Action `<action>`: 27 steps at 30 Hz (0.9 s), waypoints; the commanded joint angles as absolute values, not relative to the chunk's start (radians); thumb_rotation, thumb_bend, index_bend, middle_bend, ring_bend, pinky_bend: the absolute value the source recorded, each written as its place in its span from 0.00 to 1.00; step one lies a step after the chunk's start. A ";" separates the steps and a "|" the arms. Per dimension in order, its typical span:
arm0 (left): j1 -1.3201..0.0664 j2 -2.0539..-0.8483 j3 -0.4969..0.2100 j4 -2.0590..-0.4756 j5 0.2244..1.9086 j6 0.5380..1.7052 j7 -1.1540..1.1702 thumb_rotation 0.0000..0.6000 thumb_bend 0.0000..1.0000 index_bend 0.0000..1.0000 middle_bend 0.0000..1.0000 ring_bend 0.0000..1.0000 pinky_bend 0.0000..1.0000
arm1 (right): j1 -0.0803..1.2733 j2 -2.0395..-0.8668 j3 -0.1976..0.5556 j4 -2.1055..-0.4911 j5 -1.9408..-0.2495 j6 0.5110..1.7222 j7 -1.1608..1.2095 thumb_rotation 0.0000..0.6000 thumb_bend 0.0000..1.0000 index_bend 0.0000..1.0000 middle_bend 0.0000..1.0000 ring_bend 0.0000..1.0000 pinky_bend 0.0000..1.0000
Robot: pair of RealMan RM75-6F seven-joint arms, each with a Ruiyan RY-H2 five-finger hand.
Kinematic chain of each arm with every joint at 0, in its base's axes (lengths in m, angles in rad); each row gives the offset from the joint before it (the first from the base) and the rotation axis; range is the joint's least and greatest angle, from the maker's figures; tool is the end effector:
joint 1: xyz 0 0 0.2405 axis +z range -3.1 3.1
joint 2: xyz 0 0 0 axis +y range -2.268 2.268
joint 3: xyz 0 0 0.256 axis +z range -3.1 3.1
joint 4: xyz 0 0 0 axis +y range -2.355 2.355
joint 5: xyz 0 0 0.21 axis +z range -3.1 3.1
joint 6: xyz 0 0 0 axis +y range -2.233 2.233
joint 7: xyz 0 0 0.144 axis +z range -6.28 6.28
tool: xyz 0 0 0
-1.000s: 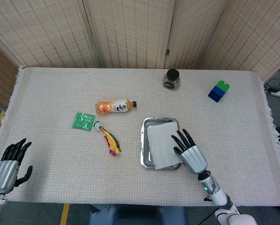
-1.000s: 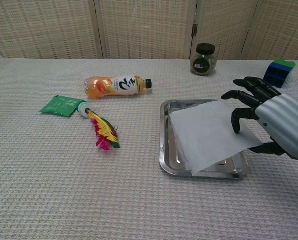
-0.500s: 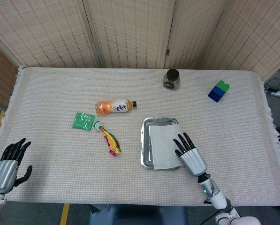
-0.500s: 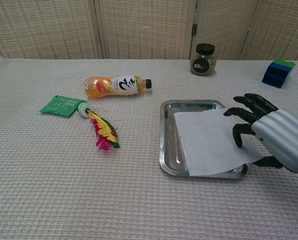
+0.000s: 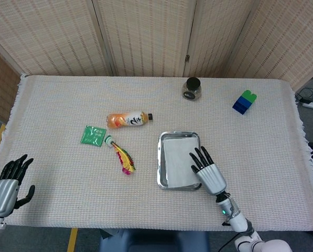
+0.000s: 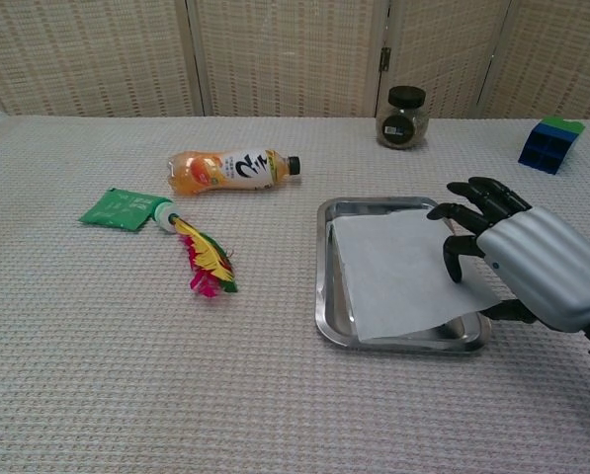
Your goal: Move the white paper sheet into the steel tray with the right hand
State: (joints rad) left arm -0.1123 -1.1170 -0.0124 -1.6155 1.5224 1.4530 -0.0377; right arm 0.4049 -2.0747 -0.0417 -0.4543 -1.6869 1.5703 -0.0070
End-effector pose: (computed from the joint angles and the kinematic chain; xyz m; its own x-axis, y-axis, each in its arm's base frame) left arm -0.3075 0.1812 0.1489 0.3649 0.0627 0.9289 0.9307 -0.0529 -0.3620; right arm -0.2474 -0.2566 -0.0697 0.5409 0.2125 0.8138 -0.6804 -0.4582 0.5719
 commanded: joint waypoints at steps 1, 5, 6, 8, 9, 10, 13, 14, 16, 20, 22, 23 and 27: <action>-0.112 -1.117 -0.014 -1.616 1.517 1.450 -0.037 1.00 0.55 0.10 0.04 0.00 0.00 | 0.408 -2.062 -0.044 -0.480 -1.684 1.544 -0.028 1.00 0.49 0.57 0.17 0.02 0.00; -0.112 -1.116 -0.014 -1.617 1.522 1.453 -0.039 1.00 0.55 0.11 0.04 0.00 0.00 | 0.411 -2.034 -0.050 -0.535 -1.684 1.512 -0.051 1.00 0.49 0.33 0.10 0.00 0.00; -0.112 -1.116 -0.014 -1.617 1.521 1.454 -0.038 1.00 0.55 0.12 0.04 0.00 0.00 | 0.412 -2.020 -0.050 -0.563 -1.681 1.498 -0.061 1.00 0.49 0.28 0.08 0.00 0.00; -0.110 -1.115 -0.013 -1.618 1.517 1.452 -0.029 1.00 0.55 0.14 0.04 0.00 0.00 | 0.415 -1.992 -0.046 -0.619 -1.673 1.475 -0.074 1.00 0.49 0.16 0.03 0.00 0.00; -0.110 -1.114 -0.013 -1.620 1.515 1.450 -0.023 1.00 0.55 0.16 0.04 0.00 0.00 | 0.418 -1.970 -0.042 -0.666 -1.666 1.457 -0.082 1.00 0.49 0.11 0.02 0.00 0.00; -0.110 -1.113 -0.013 -1.622 1.513 1.448 -0.019 1.00 0.55 0.19 0.04 0.00 0.00 | 0.421 -1.951 -0.038 -0.703 -1.660 1.443 -0.091 1.00 0.49 0.09 0.01 0.00 0.00; -0.111 -1.112 -0.012 -1.628 1.508 1.442 -0.008 1.00 0.54 0.23 0.04 0.00 0.00 | 0.432 -1.881 -0.024 -0.847 -1.635 1.388 -0.131 1.00 0.49 0.01 0.00 0.00 0.00; -0.111 -1.112 -0.013 -1.629 1.508 1.443 -0.006 1.00 0.54 0.23 0.04 0.00 0.00 | 0.435 -1.856 -0.020 -0.895 -1.625 1.368 -0.145 1.00 0.49 0.00 0.00 0.00 0.00; -0.110 -1.113 -0.013 -1.629 1.507 1.443 -0.004 1.00 0.54 0.23 0.04 0.00 0.00 | 0.444 -1.796 -0.009 -1.013 -1.596 1.313 -0.177 1.00 0.49 0.00 0.00 0.00 0.00; -0.112 -1.112 -0.012 -1.630 1.498 1.432 0.006 1.00 0.55 0.24 0.04 0.00 0.00 | 0.489 -1.671 0.024 -1.246 -1.512 1.154 -0.261 1.00 0.49 0.00 0.00 0.00 0.00; -0.113 -1.113 -0.012 -1.633 1.494 1.427 0.013 1.00 0.54 0.24 0.04 0.00 0.00 | 0.524 -1.605 0.047 -1.360 -1.445 1.052 -0.335 1.00 0.49 0.00 0.00 0.00 0.00; -0.113 -1.113 -0.012 -1.635 1.494 1.427 0.016 1.00 0.54 0.24 0.04 0.00 0.00 | 0.543 -1.572 0.060 -1.416 -1.405 1.001 -0.381 1.00 0.49 0.00 0.00 0.00 0.00; -0.111 -1.110 -0.012 -1.638 1.495 1.431 0.015 1.00 0.54 0.24 0.04 0.00 0.00 | 0.595 -1.494 0.096 -1.538 -1.266 0.889 -0.522 1.00 0.49 0.00 0.00 0.00 0.00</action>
State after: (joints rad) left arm -0.1116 -1.1101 -0.0125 -1.6380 1.4947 1.4304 0.0155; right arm 0.5286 -1.6005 0.0472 -1.4158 -1.4004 1.0075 -0.3853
